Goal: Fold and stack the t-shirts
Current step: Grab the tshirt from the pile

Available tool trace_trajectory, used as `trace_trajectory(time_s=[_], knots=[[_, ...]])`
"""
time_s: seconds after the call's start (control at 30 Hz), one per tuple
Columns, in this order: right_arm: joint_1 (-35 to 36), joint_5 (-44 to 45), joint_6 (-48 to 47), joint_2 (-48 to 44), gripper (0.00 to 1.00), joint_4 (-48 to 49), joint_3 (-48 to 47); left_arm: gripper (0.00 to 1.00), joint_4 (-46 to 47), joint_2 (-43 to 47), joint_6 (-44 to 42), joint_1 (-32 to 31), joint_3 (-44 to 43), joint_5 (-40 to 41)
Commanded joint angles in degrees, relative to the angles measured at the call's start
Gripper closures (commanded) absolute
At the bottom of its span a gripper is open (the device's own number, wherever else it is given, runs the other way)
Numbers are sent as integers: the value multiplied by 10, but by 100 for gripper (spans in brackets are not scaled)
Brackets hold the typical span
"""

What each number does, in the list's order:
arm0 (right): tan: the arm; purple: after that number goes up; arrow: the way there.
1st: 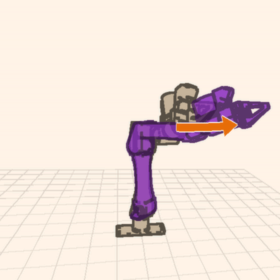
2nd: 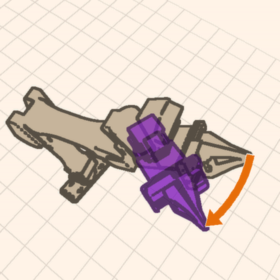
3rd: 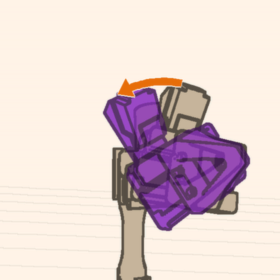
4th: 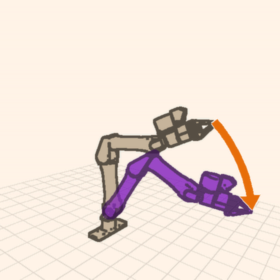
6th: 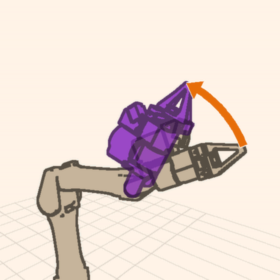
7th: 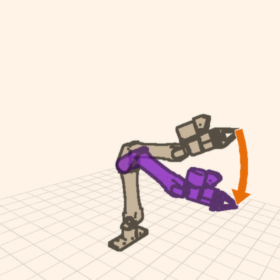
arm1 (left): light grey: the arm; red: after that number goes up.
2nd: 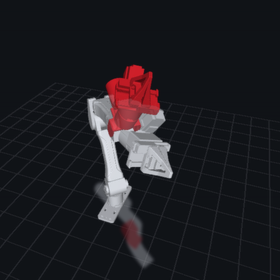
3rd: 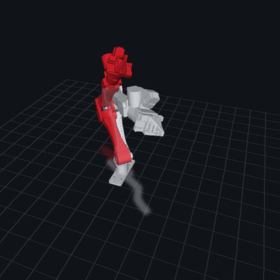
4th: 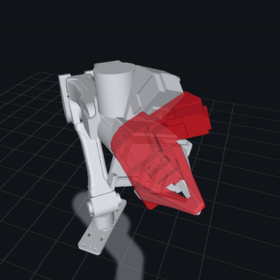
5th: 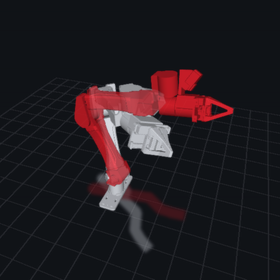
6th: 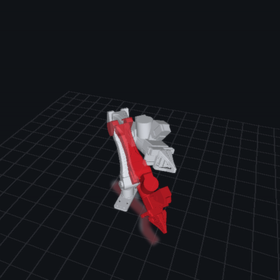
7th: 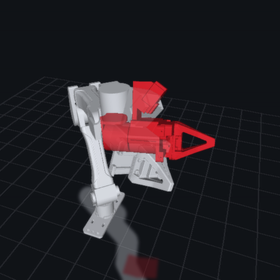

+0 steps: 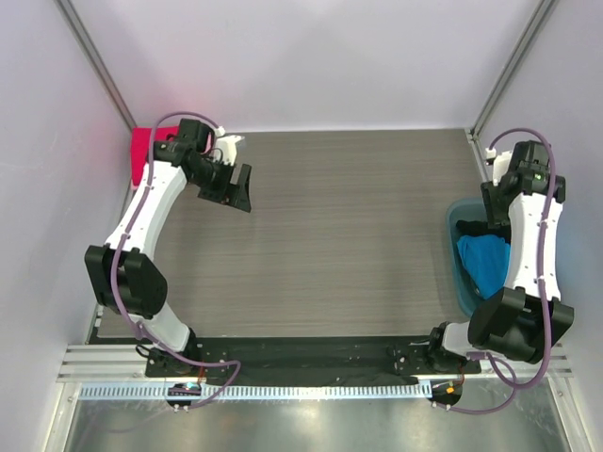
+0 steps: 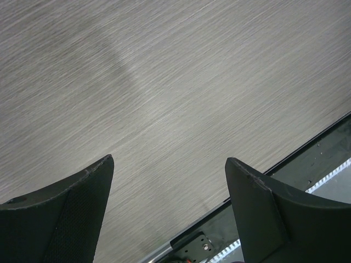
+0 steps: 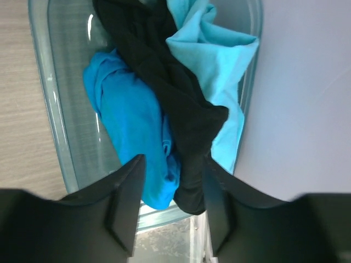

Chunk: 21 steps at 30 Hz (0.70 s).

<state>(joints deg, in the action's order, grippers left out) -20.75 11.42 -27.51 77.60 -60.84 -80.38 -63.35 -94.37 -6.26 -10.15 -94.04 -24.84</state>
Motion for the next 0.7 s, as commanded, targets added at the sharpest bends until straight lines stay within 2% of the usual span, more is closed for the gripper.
trace_trajectory(time_s=[0.0,0.27,0.67], knots=[[-3,-20,-25,-32,52,-1,15,17,-5,-6,-2,0,-33,-7],[-8,-28,-35,-52,55,-2,79,17,-11,-16,-15,0,-44,23],[-25,-16,-51,-50,55,6,102,16,-8,-14,-18,0,-40,38]])
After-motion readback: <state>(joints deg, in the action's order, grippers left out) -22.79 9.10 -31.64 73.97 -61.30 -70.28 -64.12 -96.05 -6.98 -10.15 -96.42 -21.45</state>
